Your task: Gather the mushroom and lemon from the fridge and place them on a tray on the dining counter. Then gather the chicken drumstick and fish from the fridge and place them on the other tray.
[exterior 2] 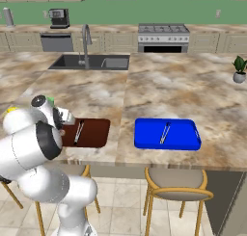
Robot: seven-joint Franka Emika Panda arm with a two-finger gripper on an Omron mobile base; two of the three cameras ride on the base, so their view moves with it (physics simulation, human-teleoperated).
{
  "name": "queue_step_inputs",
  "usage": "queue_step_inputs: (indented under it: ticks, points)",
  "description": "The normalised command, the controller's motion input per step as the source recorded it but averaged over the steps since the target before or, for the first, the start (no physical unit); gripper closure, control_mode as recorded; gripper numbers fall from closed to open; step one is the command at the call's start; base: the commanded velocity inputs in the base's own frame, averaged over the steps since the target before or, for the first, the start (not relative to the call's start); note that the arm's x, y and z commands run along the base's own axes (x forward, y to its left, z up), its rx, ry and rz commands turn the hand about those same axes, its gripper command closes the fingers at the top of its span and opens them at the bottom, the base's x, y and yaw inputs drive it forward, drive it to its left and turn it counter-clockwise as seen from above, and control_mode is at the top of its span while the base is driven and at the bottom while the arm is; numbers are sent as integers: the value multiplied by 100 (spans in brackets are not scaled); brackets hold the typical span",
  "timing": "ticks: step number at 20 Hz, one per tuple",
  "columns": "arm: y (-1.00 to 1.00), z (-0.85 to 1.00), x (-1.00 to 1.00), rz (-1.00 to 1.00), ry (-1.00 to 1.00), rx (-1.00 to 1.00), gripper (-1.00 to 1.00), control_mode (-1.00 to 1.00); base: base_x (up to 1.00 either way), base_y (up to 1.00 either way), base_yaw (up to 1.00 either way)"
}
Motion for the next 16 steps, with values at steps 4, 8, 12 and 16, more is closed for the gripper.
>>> queue_step_inputs:
  ticks: [4, 8, 12, 16]
  points:
    - [-36, 99, -35, 0, 0, 0, -100, -100, 0, 0, 0]
    - [-40, 97, -42, 0, 0, 0, -100, -100, 0, 0, 0]
    - [-44, 92, -65, 0, 0, 0, -100, -100, 0, 0, 0]
    - [-39, 65, -97, -2, 0, 0, -100, -100, 0, 0, 0]
